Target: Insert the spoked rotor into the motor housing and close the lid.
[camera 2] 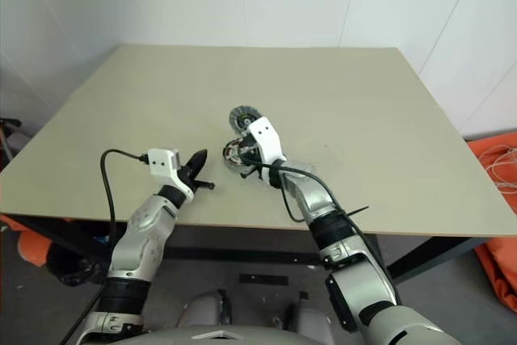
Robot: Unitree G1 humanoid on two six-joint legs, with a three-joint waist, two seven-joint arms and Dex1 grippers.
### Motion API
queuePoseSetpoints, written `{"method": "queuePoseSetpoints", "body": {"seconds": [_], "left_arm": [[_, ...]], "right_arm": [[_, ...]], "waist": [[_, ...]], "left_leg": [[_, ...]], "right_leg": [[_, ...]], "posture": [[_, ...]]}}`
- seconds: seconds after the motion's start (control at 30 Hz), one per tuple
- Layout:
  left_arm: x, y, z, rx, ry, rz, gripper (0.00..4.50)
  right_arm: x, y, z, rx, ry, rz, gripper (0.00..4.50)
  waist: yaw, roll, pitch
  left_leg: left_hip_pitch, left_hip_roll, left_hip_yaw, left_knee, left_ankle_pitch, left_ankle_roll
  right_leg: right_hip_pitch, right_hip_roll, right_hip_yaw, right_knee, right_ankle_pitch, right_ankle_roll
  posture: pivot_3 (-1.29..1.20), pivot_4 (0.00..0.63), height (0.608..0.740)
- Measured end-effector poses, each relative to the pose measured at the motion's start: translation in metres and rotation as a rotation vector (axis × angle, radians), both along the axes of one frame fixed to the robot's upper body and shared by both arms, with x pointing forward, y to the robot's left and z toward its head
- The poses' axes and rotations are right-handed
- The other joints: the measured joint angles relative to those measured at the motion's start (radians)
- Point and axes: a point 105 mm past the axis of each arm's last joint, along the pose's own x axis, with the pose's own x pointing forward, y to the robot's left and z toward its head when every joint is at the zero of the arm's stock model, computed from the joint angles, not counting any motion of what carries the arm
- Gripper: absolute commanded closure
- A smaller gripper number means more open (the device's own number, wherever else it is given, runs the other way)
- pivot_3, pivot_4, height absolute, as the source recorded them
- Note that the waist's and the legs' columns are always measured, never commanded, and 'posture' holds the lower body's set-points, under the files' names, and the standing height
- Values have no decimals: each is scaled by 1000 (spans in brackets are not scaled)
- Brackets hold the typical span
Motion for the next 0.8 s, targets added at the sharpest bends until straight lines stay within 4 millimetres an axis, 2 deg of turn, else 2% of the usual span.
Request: {"method": "queuePoseSetpoints", "body": {"seconds": [0.23, 0.47, 0.8], "left_arm": [[0, -3, -1, -9, 3, -8, 4481], [-3, -2, -6, -10, 23, -6, 4481], [-4, -3, -9, -12, 41, -9, 4481]], "right_arm": [[9, 8, 2, -7, -20, 9, 4500], [20, 10, 14, 2, -65, -1, 4500], [20, 10, 16, 6, -79, 10, 4500]], "waist": [[-3, 0, 0], [-1, 0, 0], [-1, 0, 0]], "left_leg": [[1, 1, 0, 0, 0, 1], [1, 1, 0, 0, 0, 1], [0, 1, 1, 0, -1, 1]], "right_leg": [[0, 0, 0, 1, 1, -2], [0, 0, 0, 1, 1, -2], [-1, 0, 0, 1, 1, -3]], "posture": [[0, 0, 740], [0, 0, 740], [0, 0, 740]]}}
